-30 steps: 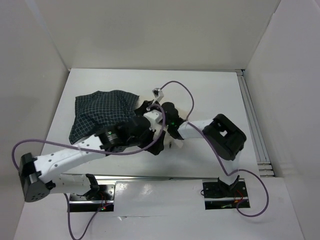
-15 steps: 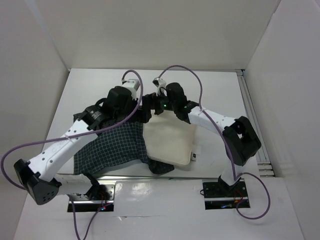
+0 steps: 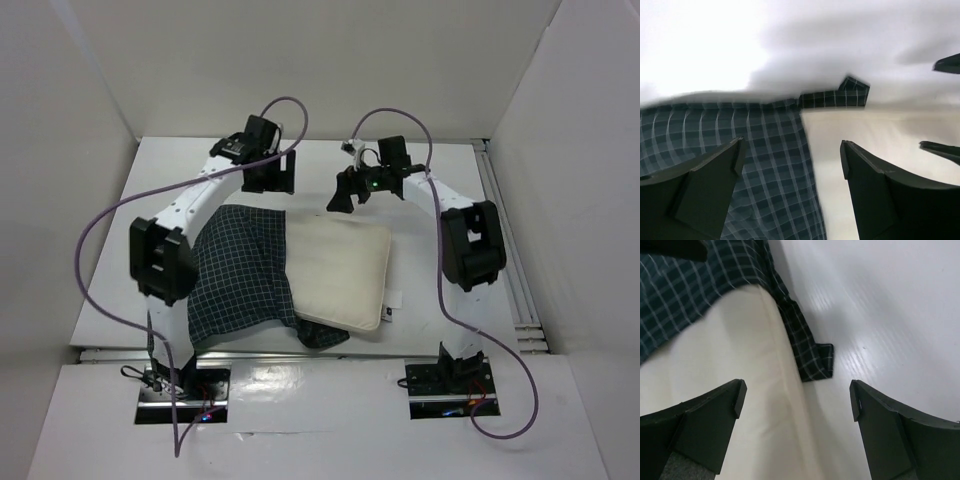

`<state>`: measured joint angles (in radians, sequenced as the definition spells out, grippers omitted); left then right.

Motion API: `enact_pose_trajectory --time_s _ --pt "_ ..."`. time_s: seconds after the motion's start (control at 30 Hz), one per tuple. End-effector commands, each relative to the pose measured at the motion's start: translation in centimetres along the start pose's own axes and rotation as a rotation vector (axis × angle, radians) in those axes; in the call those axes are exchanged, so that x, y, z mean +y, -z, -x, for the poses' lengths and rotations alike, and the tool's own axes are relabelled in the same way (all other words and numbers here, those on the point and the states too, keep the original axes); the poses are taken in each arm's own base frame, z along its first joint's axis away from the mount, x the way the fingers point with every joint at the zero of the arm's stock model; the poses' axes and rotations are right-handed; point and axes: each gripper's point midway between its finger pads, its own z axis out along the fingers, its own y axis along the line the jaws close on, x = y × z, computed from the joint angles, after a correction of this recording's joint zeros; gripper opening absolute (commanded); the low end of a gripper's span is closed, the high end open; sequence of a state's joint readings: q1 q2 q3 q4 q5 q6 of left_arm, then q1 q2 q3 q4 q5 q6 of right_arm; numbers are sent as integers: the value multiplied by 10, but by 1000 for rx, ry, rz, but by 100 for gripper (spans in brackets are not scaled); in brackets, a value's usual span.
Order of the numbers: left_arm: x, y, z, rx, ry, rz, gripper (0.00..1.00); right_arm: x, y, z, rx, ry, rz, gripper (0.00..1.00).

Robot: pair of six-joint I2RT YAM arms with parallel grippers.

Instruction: Put the pillow into the pillowcase

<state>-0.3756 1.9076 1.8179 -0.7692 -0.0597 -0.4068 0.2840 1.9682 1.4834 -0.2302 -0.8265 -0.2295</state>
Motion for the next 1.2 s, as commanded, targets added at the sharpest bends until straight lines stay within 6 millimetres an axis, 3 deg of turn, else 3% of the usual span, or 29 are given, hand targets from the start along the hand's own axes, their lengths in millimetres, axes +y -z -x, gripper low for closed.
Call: enact_pose_trajectory --time_s 0.0,0.03,0.07,0.1,0.23,0.4,0.5,0.57,0.67,0.73,0.77,0.8,0.83,0.93,1.03,1.07,1.1,1.17 --pt "-18 -5 13 47 -165 -48 94 10 -14 -26 80 23 210 97" --pt "-13 -24 6 91 -180 -18 94 8 -20 -20 90 30 206 97" --pt "-8 -29 5 109 -182 11 95 6 -29 -35 129 16 210 97" --pt "1 -28 8 119 -204 63 96 2 -31 -39 138 20 204 97" --pt "21 -53 -12 212 -208 141 96 16 -42 -47 144 57 232 97" --pt "31 -75 -36 295 -193 152 94 16 -43 -32 99 74 227 100" --pt "39 -89 -53 356 -199 181 87 18 -38 -17 57 99 201 100" --pt "46 -92 -69 402 -205 203 75 19 -34 -12 36 110 169 100" --pt "47 -87 -81 413 -201 188 65 18 -30 -7 30 117 145 100" --pt "46 -89 -85 411 -209 172 47 16 -28 -6 38 117 119 100" --pt "43 -89 -86 416 -205 155 32 16 -28 -6 38 117 119 100" --pt "43 -89 -86 416 -205 154 11 16 -25 -2 33 126 108 100" --pt "44 -93 -87 420 -205 156 0 18 -22 4 27 133 106 100" --pt "33 -91 -76 381 -224 151 0 28 -17 1 44 150 147 100" --pt "23 -79 -37 243 -210 142 0 48 -14 10 39 203 234 100" --pt "18 -67 -22 189 -206 127 0 46 -16 -1 70 173 244 100" --pt "15 -60 -9 145 -204 126 0 57 -21 3 75 201 265 100" --pt "7 -47 3 94 -207 108 0 54 -32 -7 102 192 260 100"
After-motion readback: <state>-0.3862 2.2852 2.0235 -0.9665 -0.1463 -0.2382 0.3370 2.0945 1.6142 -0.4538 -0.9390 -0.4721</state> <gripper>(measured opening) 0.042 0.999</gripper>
